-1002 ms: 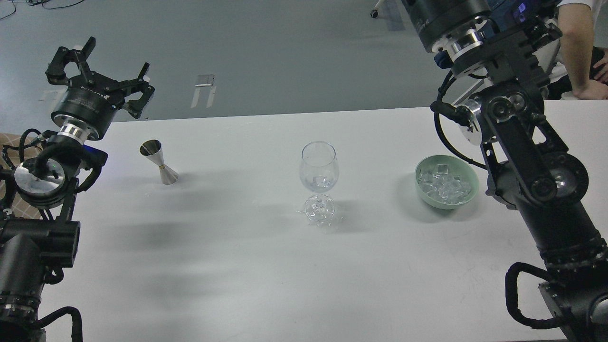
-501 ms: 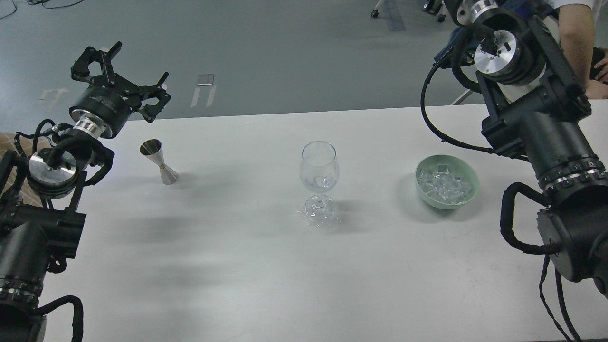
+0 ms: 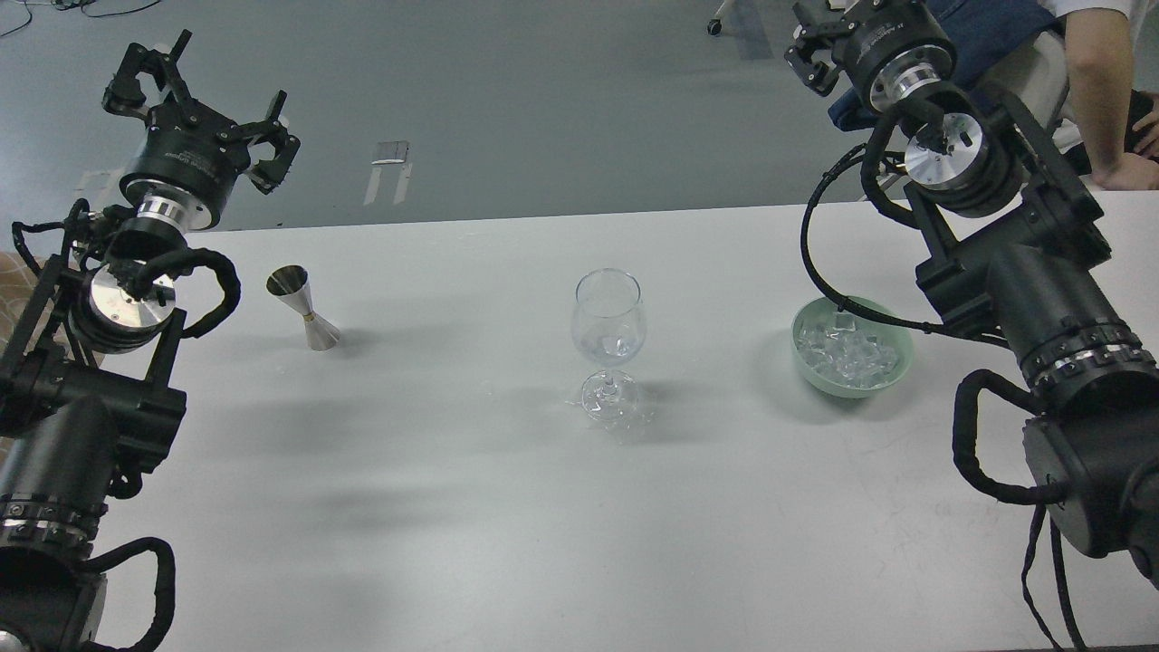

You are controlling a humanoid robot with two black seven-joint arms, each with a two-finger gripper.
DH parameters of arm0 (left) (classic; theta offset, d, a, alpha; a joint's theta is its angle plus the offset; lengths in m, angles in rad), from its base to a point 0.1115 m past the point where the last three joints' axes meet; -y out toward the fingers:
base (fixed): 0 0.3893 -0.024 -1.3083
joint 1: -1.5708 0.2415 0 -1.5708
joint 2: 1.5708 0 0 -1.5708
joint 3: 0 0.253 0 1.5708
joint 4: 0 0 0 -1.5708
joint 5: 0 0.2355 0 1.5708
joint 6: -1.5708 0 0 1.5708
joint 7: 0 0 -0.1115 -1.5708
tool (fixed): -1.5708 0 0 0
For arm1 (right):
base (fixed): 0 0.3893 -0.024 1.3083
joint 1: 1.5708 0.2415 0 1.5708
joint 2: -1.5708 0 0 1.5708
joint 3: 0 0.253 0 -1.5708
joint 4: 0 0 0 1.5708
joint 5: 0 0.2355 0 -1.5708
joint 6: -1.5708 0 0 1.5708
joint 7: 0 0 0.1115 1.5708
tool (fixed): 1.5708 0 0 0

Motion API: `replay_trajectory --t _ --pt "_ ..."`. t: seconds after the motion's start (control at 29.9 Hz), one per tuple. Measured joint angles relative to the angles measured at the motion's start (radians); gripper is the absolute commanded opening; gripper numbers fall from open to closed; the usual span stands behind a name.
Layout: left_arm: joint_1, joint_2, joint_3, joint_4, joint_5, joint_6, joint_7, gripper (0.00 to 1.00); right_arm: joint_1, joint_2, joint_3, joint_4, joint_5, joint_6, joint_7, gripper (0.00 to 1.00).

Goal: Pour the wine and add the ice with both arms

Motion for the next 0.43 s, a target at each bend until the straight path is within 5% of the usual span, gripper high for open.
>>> replay_trajectory --t 0.43 --pt "-0.012 -0.024 0.001 0.0 0.001 -0.008 0.002 0.97 -0.012 0.0 0.0 0.007 -0.001 0.019 0.0 1.0"
